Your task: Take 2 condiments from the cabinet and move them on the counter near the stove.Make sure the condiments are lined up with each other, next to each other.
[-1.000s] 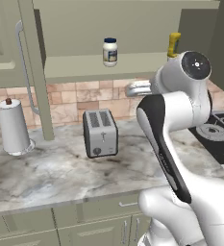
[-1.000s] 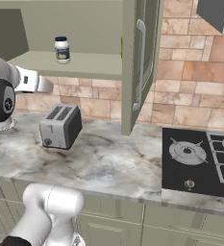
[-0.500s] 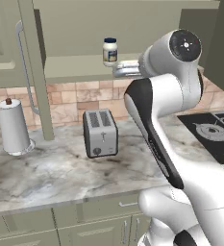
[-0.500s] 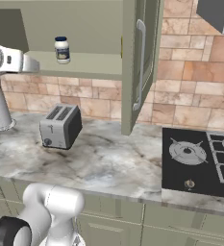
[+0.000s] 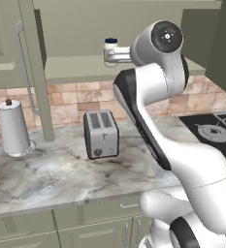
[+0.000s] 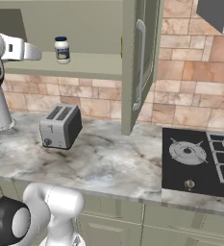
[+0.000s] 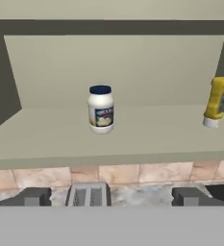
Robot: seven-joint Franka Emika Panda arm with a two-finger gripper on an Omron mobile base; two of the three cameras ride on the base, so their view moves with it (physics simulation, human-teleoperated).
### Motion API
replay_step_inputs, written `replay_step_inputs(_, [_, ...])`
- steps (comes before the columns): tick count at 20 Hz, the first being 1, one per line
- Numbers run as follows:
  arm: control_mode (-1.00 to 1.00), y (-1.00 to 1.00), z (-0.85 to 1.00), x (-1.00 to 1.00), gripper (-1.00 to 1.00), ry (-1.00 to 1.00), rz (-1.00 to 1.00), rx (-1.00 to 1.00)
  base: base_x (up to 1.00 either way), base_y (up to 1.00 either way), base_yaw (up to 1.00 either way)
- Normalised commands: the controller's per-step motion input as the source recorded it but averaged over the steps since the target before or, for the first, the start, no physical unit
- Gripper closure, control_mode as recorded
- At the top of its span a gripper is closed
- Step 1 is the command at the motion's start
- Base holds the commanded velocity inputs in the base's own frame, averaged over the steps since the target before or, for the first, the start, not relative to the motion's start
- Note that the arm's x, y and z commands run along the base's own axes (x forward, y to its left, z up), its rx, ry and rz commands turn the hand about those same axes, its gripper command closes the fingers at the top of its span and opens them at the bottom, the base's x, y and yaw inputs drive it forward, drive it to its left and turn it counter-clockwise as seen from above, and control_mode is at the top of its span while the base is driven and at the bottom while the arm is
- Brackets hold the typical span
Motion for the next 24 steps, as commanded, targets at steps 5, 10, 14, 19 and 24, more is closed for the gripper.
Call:
replay_step_inputs(5, [-1.0,0.0,0.03,0.57,-1.0,0.0,-0.05,0.0,0.0,0.0,0.0])
replay_step_inputs(10, [-1.0,0.0,0.26,0.41,-1.0,-0.01,-0.03,0.0,0.0,0.0,0.0])
replay_step_inputs(14, [-1.0,0.0,0.19,0.28,-1.0,0.0,-0.02,0.0,0.0,0.0,0.0])
replay_step_inputs(19, [-1.0,0.0,0.0,0.35,-1.0,0.0,-0.03,0.0,0.0,0.0,0.0])
replay_step_inputs(24, [-1.0,0.0,-0.02,0.35,-1.0,0.0,-0.03,0.0,0.0,0.0,0.0])
